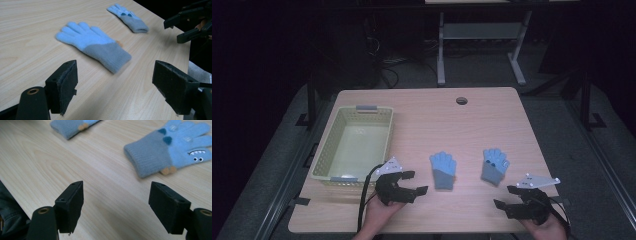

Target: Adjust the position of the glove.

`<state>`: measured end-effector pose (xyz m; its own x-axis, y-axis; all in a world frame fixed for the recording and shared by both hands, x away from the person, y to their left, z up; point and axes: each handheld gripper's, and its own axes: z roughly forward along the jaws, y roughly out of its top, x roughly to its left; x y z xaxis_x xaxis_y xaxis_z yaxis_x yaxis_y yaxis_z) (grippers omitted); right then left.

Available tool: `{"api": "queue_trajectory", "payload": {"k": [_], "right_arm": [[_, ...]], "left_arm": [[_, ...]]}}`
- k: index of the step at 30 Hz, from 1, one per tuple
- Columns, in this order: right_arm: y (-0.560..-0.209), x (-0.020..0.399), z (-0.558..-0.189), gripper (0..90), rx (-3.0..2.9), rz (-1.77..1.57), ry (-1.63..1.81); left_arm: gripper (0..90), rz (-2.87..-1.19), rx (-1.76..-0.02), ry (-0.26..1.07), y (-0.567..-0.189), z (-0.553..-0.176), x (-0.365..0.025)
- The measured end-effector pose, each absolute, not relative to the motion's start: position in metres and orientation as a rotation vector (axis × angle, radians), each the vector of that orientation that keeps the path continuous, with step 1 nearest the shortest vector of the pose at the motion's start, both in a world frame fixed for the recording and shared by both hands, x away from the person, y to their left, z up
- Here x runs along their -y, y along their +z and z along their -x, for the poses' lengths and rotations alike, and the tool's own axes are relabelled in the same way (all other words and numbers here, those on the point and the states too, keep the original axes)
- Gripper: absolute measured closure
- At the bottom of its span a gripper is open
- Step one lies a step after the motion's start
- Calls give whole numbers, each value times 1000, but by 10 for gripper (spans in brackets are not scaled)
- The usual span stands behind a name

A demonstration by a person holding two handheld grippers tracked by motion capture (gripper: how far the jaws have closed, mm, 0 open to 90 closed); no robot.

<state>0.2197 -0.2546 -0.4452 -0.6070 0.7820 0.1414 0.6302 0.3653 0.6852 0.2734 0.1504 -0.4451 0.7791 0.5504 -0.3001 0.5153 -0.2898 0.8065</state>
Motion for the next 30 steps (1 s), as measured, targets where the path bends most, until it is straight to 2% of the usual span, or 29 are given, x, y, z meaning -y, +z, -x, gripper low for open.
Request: {"api": "queue_trajectory", "payload": {"k": [12,30], "right_arm": [[-436,263,-220,281,-2337,-1324,1101],[-423,260,-246,252,-2392,-1334,1070]], "left_arm": [[203,-1938,-800,60,-441,-267,-150],[203,-1903,-822,67,-439,-265,-157]]}}
